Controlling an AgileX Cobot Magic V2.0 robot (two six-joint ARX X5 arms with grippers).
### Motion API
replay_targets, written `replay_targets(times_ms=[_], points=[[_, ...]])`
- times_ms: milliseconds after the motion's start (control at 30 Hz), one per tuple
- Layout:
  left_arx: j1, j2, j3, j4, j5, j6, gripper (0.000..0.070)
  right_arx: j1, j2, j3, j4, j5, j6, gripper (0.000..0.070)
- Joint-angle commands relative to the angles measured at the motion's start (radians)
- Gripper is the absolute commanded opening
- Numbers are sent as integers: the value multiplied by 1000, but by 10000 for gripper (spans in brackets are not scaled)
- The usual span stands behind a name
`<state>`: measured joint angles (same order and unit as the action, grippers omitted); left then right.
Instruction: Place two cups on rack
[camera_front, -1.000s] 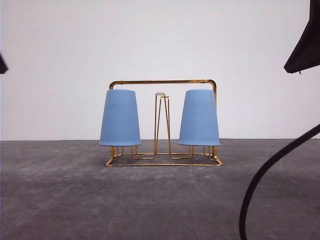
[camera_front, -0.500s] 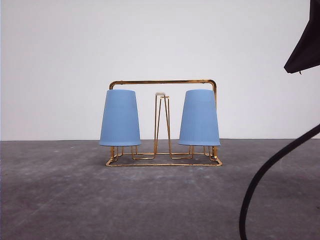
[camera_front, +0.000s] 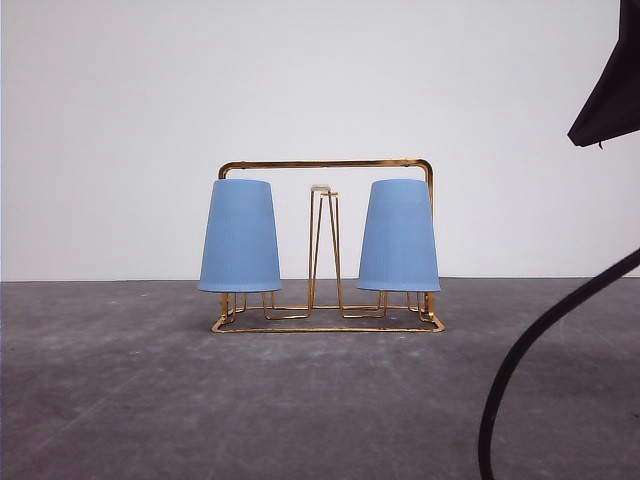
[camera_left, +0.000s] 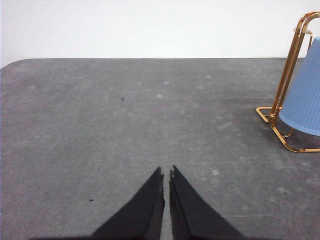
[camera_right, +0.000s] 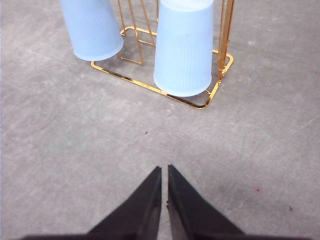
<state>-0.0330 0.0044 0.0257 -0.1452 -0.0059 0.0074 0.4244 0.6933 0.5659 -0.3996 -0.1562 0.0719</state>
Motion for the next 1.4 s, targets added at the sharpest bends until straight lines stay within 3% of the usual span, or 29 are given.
replay_targets(times_ms=[0, 500, 733, 867, 1100, 1367], points=[[2, -1, -13, 10, -5, 7, 0, 5, 2, 11, 11, 0, 6, 17], [2, 0, -13, 10, -5, 7, 0, 5, 2, 11, 10, 0, 3, 17], [2, 0, -13, 10, -5, 7, 0, -29, -49, -7, 15, 50, -128, 17], [2, 0, -13, 10, -5, 7, 0, -118, -154, -113, 95, 113, -135, 17], [2, 0, -13, 10, -5, 7, 0, -311, -419, -392, 323, 103, -98, 17], [2, 0, -13, 10, -5, 7, 0, -479, -632, -519, 347, 106, -109, 17]])
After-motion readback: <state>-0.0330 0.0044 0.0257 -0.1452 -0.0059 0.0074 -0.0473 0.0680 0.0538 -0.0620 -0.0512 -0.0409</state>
